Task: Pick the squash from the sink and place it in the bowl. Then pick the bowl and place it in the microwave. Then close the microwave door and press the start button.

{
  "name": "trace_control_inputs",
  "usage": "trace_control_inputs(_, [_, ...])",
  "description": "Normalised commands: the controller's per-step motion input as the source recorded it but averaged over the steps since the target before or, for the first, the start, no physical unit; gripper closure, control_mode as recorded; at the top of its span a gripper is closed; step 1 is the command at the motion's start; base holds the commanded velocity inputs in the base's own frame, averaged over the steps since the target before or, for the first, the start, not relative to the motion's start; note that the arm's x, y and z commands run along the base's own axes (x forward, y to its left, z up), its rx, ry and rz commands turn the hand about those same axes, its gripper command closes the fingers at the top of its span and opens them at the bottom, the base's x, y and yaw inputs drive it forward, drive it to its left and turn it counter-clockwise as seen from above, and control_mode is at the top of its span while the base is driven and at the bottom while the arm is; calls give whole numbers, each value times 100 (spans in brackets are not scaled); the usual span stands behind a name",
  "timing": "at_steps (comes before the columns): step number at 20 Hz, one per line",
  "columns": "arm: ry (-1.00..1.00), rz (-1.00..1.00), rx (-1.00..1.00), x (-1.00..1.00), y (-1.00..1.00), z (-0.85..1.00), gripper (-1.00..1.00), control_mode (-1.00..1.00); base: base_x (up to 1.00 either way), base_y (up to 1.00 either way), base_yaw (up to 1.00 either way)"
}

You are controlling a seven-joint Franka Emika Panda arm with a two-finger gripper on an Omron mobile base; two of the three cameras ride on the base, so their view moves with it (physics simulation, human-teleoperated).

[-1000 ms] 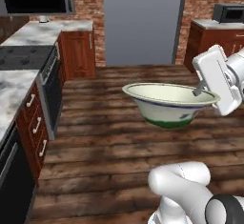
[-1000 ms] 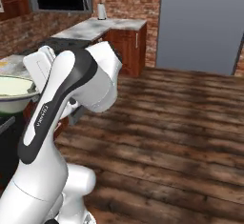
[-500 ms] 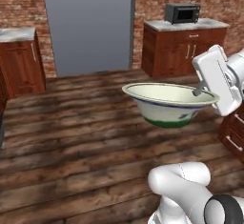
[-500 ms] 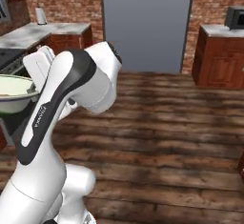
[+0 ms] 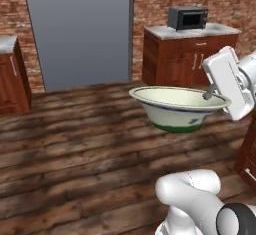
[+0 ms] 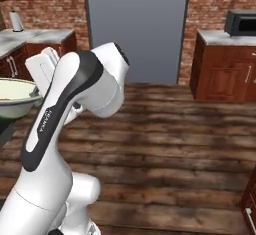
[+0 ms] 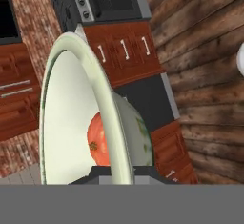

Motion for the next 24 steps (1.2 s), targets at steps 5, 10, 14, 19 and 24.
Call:
trace_control_inputs(5, [0,0,0,0,0,0,100,100,100,0,2])
trace_control_inputs(10, [0,0,0,0,0,0,100,100,100,-1,25])
trace_control_inputs(14, [0,0,0,0,0,0,100,100,98,0,66])
trace_control_inputs(19, [0,0,0,0,0,0,100,100,89,-2,74])
trace_control_inputs(24, [0,0,0,0,0,0,100,100,100,-18,68])
